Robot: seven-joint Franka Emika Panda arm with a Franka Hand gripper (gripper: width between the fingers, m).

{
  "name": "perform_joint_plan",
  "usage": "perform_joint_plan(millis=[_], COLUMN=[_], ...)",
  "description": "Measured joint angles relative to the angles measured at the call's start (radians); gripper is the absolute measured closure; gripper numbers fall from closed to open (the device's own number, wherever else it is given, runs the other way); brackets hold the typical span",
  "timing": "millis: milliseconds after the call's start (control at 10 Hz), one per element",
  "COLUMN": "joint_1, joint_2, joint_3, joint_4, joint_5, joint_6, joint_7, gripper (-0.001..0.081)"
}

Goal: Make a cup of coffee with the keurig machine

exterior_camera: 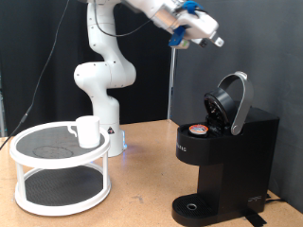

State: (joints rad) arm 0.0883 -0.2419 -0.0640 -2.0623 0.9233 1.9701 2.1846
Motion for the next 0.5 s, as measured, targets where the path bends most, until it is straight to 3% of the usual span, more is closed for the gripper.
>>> perform_joint_plan(millis=[500], joint_1=[0.018], joint_2=[0.119], joint_3=[0.093], joint_4=[0.128], joint_5=[-0.106], joint_6=[-0.002], joint_7=[0.074], gripper=[0.0072])
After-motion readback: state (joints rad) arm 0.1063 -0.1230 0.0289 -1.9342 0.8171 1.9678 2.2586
